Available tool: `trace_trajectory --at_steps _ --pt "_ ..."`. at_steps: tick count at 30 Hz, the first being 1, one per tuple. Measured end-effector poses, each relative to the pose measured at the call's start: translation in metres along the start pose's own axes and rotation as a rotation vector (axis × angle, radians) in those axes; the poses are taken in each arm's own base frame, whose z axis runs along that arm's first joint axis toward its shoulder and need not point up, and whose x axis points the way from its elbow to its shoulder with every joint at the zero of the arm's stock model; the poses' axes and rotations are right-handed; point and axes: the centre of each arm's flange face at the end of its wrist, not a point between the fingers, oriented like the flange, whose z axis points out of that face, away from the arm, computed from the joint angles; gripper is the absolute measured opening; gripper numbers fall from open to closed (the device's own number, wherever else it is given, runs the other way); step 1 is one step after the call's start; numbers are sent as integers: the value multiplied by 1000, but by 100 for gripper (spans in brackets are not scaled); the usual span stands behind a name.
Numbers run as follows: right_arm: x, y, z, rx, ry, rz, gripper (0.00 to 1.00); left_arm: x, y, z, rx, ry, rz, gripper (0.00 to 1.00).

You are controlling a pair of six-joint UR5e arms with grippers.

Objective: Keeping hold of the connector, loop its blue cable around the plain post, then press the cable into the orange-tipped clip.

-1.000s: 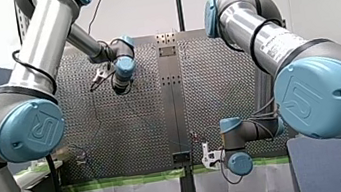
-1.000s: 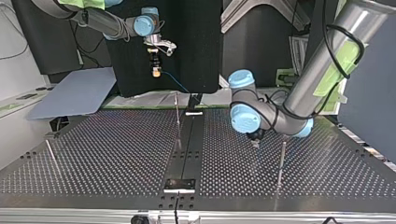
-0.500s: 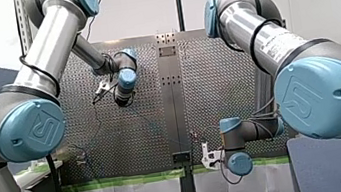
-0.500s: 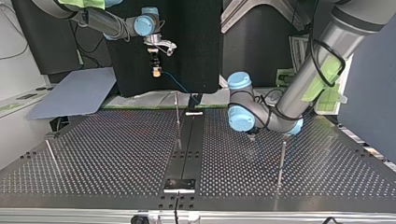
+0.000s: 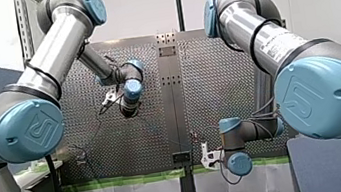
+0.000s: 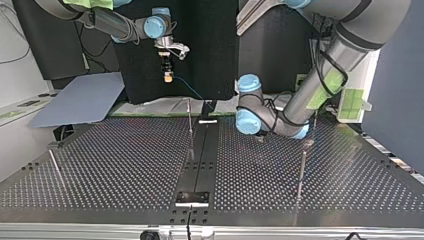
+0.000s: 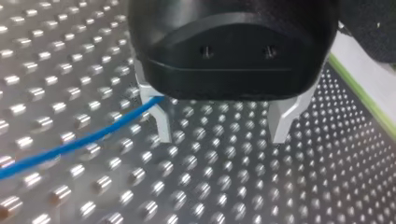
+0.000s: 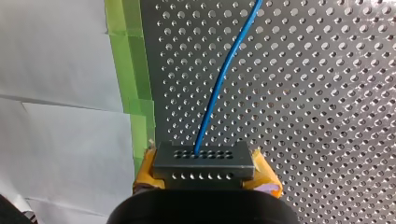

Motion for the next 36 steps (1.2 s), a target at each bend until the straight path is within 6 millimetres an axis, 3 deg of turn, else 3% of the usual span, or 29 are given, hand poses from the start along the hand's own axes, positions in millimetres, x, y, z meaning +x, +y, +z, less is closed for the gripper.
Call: trace_trajectory --at_steps 18,27,36 --pt "0 -2 0 5 6 -1 0 27 -50 10 46 -12 -34 99" --pt "1 -3 0 11 12 -2 0 22 -59 15 50 -52 -97 99" --pt "1 -4 0 14 14 -4 0 49 -86 28 63 -15 -83 99"
